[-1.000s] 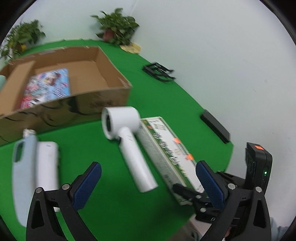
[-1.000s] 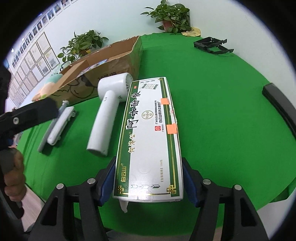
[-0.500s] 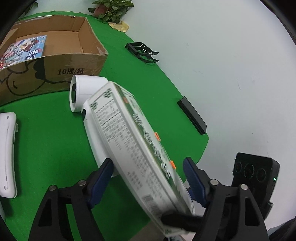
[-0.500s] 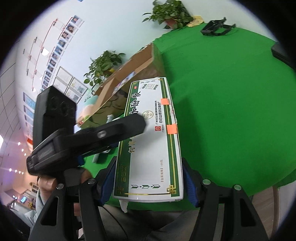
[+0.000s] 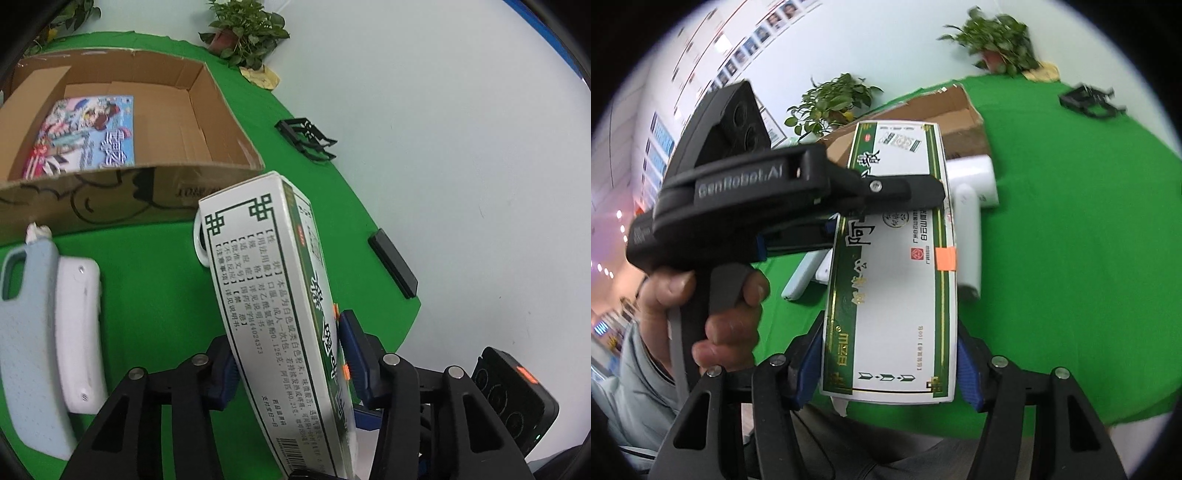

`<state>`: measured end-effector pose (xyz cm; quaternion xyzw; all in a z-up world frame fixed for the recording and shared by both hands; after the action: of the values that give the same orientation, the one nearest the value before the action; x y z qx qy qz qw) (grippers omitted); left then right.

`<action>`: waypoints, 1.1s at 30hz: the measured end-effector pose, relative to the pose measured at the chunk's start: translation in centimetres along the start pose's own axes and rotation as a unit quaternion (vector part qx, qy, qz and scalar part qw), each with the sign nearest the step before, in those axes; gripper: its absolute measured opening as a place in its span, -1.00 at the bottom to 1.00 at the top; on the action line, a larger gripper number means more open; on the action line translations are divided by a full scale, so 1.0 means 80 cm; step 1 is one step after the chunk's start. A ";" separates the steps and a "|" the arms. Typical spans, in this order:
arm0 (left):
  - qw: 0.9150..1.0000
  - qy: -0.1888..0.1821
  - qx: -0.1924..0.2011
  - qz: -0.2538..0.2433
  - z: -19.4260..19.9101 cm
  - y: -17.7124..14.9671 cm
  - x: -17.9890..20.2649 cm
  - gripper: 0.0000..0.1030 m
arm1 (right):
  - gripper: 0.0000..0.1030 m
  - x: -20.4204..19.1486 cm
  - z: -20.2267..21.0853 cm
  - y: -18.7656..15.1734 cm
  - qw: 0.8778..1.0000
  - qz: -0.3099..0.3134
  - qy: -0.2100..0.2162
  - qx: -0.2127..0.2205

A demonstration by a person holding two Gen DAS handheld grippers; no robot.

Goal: Organize objects
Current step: 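Lift the medicine box with the right gripper and carry it over the cardboard box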

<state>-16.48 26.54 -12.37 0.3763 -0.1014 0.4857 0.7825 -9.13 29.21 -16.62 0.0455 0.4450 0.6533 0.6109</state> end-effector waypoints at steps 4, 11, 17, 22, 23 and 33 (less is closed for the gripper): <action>1.000 0.013 0.026 -0.007 0.019 0.032 -0.010 -0.10 | 0.16 -0.010 -0.008 0.021 1.000 0.020 0.003 0.009; 0.997 0.017 0.074 -0.023 0.054 0.107 -0.012 -0.10 | 0.16 -0.028 -0.019 0.081 0.997 0.064 0.003 0.040; 0.996 0.028 0.080 -0.027 0.072 0.168 -0.015 -0.10 | 0.16 -0.032 -0.029 0.131 0.995 0.081 -0.004 0.058; 0.995 0.024 0.089 -0.036 0.083 0.225 -0.017 -0.10 | 0.16 -0.025 -0.039 0.174 0.994 0.089 -0.006 0.066; 0.995 0.024 0.090 -0.037 0.084 0.235 -0.016 -0.10 | 0.16 -0.025 -0.040 0.180 0.993 0.092 -0.009 0.068; 0.995 0.045 0.089 -0.009 0.039 0.327 -0.046 -0.10 | 0.16 -0.005 -0.079 0.234 0.995 0.083 -0.008 0.055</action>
<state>-39.61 28.29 0.74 0.4232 -0.0193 0.5019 0.7541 -27.06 28.24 -8.31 0.1209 0.4697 0.6758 0.5551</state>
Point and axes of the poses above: each gripper's, at about its wrist camera, not at the fingertips, and z roughly against the way its jaws point, x to its right, y to its top, the point moved 10 cm from there along -z, roughly the way its jaws point, and after that the axes turned 7 degrees about y, right-handed, at the moved point
